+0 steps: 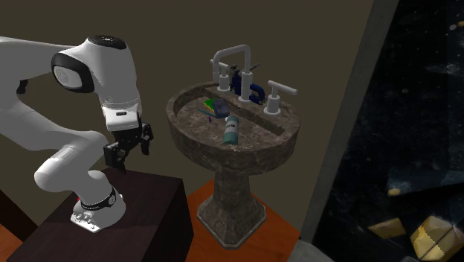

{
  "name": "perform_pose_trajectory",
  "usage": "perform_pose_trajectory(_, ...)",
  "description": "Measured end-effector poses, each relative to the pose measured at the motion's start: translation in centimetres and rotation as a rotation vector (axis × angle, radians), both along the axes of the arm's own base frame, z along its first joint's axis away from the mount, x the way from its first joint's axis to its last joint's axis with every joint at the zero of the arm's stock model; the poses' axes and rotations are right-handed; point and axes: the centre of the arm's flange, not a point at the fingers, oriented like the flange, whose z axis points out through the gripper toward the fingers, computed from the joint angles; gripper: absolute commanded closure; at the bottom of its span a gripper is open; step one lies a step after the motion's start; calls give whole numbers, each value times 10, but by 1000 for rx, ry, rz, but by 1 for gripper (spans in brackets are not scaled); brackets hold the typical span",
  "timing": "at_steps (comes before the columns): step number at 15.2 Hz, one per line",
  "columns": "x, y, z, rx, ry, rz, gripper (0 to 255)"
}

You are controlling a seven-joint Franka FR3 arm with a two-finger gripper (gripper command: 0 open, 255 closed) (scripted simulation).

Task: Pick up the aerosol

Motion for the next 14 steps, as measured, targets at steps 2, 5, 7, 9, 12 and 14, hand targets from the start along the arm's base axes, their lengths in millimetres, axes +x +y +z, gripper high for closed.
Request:
perform_pose_trajectory(2, -1, 7, -3, 0, -1, -12, 0)
perform_pose_trajectory(5, 2, 37, -10, 2, -9, -90, 0)
perform_pose_trajectory(7, 7, 61, -12, 5, -14, -149, 0)
perform_pose_trajectory(9, 12, 86, -18, 6, -19, -210, 0)
perform_pose_trajectory(12, 22, 120, -29, 10, -27, -303, 0)
perform_pose_trajectory(14, 34, 147, -33, 12, -32, -364, 0)
